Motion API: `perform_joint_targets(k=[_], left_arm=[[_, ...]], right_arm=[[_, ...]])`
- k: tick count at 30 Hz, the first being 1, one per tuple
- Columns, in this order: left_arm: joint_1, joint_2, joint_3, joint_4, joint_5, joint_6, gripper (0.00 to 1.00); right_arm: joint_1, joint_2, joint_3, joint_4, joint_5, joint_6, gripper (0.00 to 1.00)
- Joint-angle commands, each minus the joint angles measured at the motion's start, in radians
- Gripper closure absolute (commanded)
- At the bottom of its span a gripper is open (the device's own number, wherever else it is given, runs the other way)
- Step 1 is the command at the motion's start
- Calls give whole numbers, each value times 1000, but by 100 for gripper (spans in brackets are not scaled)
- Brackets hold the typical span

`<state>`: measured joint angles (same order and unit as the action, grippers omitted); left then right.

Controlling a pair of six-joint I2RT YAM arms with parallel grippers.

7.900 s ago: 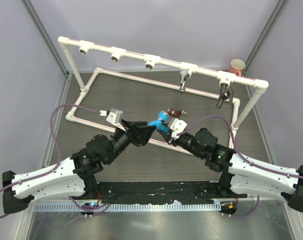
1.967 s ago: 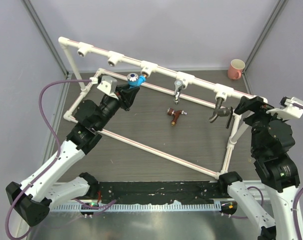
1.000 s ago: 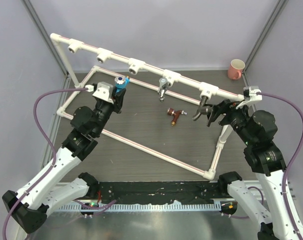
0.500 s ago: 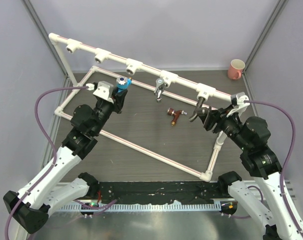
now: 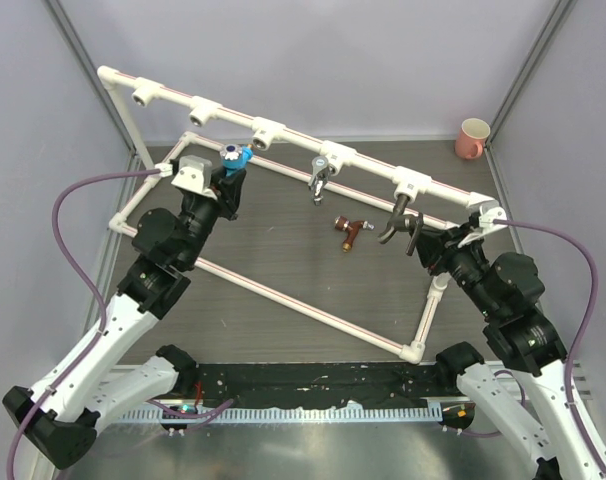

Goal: Install the water faucets

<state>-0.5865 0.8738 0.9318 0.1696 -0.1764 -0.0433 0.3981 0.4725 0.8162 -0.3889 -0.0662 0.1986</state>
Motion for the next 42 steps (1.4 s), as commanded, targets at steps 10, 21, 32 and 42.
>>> perform_joint_targets(k=[10,21,32,42], left_arm=[[4,-24,82,-7,-29,-4,100],[5,-4,134,-107,-34,3,100],[4,-32,134,-143,-32,-1,100],[5,-55,136,-166,-93,39,100]], right_arm=[[10,131,401,-388,481,-79,32],[10,238,526,-593,694,-33,20],[10,264,356,-366,473,-154,21],[11,275,279,-211,184,-194,30]])
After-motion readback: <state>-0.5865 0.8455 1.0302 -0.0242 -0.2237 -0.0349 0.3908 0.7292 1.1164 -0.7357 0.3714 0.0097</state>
